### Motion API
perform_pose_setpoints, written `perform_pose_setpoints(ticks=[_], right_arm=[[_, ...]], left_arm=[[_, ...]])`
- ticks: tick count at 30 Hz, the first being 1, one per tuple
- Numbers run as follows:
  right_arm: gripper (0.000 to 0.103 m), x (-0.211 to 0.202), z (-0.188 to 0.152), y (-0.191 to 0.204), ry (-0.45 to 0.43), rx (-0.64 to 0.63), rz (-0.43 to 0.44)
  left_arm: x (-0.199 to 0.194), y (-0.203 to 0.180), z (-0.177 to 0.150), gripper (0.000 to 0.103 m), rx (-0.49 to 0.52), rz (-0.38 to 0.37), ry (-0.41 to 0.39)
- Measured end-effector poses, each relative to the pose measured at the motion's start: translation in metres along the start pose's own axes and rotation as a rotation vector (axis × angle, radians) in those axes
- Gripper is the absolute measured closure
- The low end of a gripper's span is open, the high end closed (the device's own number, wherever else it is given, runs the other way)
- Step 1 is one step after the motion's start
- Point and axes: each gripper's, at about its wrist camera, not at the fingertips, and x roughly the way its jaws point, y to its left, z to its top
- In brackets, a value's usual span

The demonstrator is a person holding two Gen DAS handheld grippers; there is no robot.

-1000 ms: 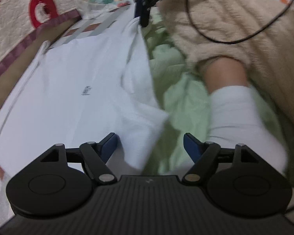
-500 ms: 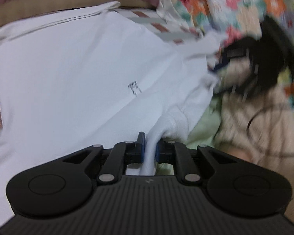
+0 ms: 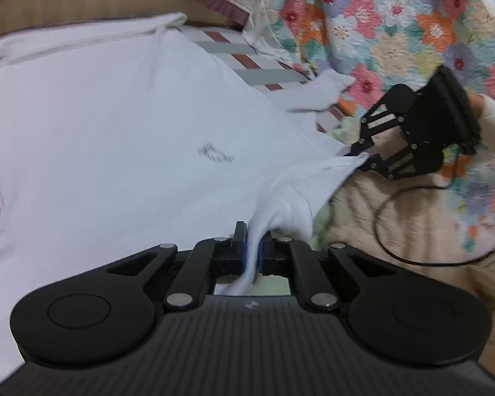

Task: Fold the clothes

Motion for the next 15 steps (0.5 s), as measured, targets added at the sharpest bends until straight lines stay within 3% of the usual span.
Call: perform_pose_setpoints(ticks=[6,15], right_arm=[[0.09,0.001,-0.006,-0.012,-0.008,0.058,0.094],[0.09,0.014,-0.011,-0.013,-0.004,0.111,0.166]], left_arm=[[0.012,-0.009,-0.003,0.098,0.044,0.015,0.058],[0.03,-0.012,-0.02,0.097,0.091,0.036,0.173]])
